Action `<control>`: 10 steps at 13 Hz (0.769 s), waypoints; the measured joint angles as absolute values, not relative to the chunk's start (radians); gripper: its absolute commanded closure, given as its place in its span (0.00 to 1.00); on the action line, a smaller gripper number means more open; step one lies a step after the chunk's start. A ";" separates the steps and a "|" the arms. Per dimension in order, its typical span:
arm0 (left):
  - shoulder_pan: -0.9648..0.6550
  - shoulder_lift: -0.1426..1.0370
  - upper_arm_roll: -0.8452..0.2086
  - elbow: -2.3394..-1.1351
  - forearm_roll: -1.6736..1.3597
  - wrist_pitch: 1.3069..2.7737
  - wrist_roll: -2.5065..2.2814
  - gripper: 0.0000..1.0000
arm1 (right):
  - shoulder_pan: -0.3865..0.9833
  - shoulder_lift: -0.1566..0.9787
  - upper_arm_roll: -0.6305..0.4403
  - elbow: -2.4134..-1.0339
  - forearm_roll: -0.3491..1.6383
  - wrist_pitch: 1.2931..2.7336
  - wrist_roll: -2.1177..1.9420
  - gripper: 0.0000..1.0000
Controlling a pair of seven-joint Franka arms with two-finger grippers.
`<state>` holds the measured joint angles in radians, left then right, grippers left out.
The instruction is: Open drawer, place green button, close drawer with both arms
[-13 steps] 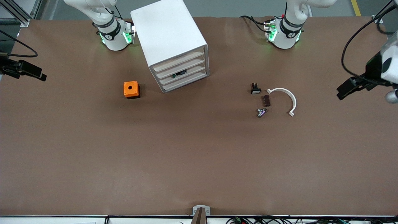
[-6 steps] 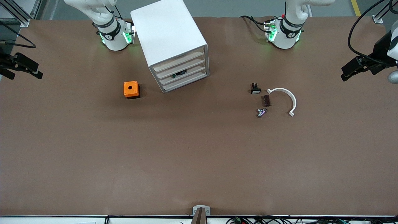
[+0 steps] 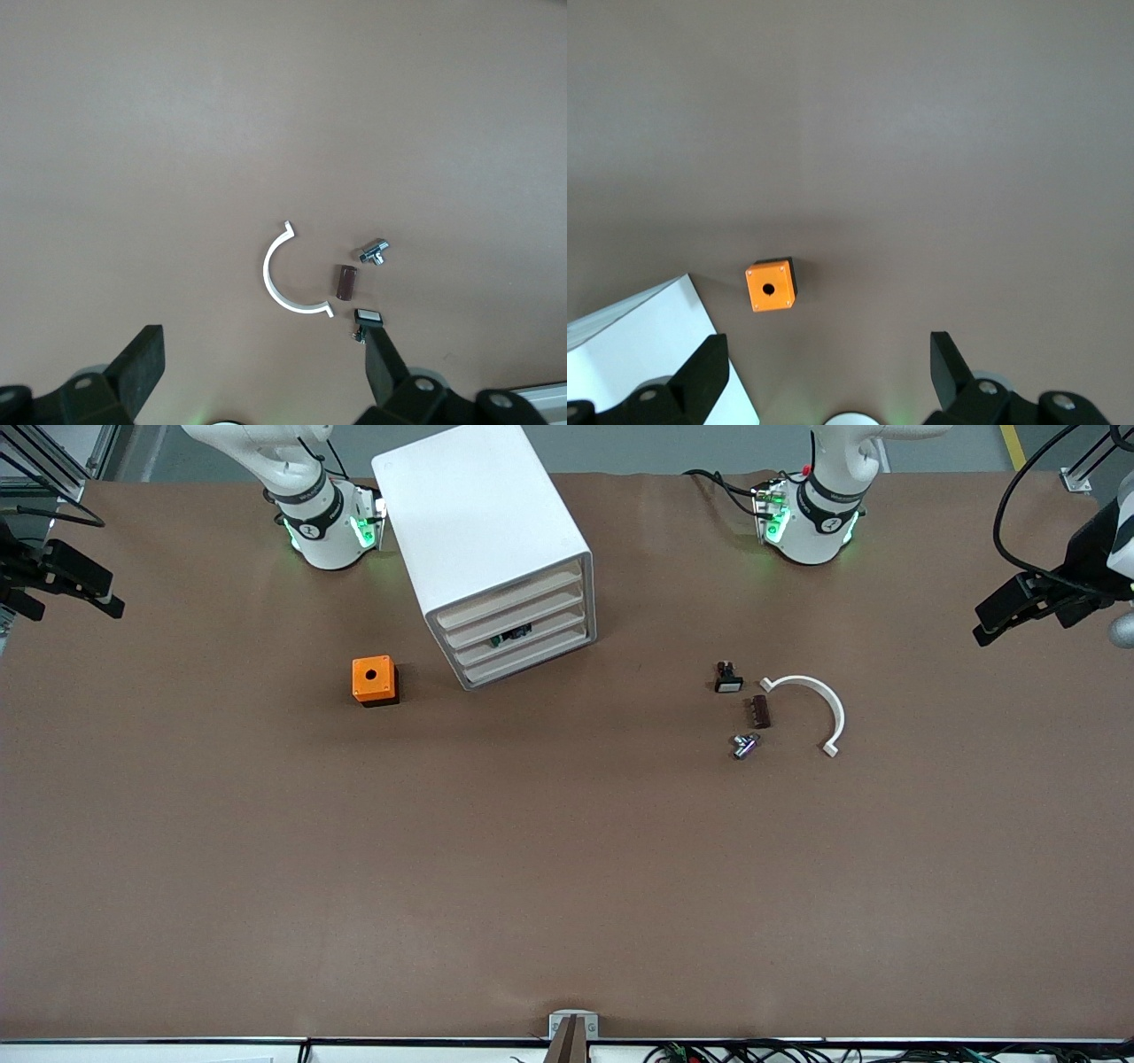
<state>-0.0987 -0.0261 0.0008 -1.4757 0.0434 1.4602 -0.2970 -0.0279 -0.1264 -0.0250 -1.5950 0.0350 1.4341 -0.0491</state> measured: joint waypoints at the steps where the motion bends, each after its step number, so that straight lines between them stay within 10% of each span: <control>1: -0.099 -0.028 0.000 -1.478 0.043 1.460 -0.297 0.00 | -0.028 -0.127 -0.025 -1.586 0.035 1.425 -0.049 0.00; 10: -0.099 -0.032 -0.019 -1.488 0.043 1.456 -0.269 0.00 | -0.035 -0.117 -0.028 -1.578 0.035 1.422 -0.049 0.00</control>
